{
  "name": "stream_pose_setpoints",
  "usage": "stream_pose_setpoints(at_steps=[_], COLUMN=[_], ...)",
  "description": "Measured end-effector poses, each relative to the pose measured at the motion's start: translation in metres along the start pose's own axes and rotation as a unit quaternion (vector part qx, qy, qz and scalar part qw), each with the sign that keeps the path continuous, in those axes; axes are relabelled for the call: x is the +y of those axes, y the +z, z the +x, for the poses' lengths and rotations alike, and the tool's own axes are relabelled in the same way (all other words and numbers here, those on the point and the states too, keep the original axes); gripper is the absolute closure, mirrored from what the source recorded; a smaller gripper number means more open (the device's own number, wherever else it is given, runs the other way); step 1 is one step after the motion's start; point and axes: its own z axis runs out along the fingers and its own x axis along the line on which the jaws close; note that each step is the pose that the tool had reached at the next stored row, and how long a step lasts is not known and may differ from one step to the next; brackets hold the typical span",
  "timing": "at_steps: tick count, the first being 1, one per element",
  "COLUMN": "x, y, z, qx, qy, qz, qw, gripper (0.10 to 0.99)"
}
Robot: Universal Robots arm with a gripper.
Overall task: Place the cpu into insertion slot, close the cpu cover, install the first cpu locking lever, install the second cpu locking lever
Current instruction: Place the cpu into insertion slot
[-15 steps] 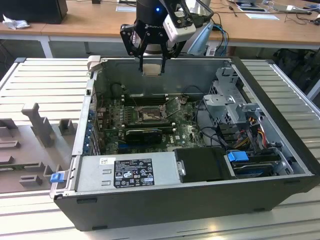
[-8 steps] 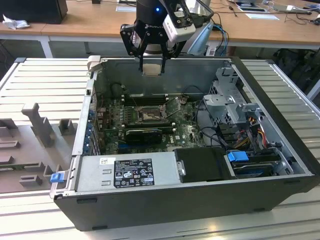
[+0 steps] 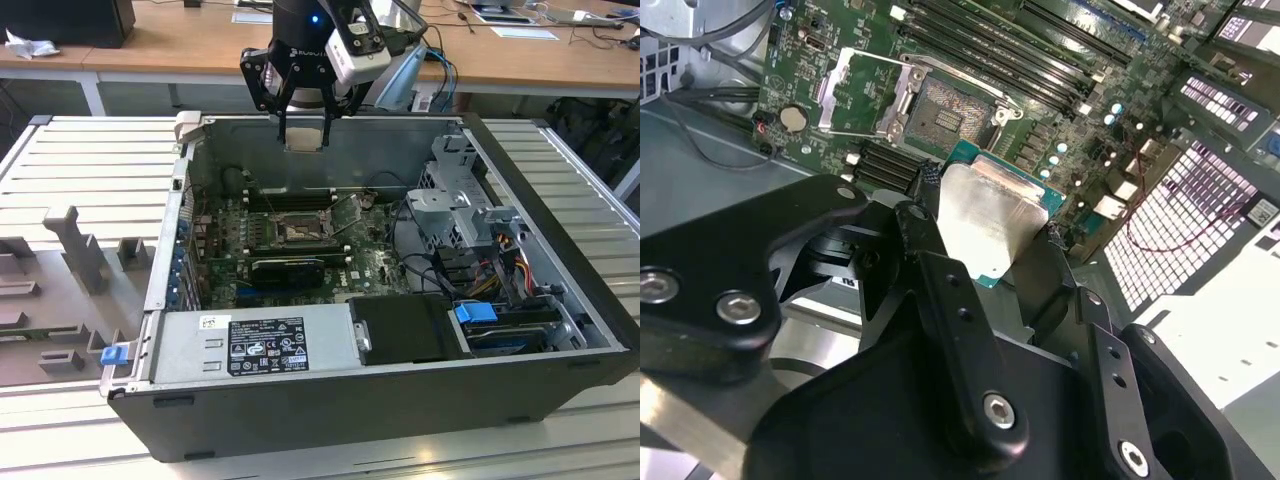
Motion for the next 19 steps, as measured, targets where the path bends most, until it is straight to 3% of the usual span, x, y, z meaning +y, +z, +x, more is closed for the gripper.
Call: stream_pose_setpoints(at_steps=[19], x=[0.0000], y=[0.0001], z=[0.0000], qx=[-0.0008], qy=[0.009], qz=[-0.0002], qw=[1.0000], gripper=[0.553])
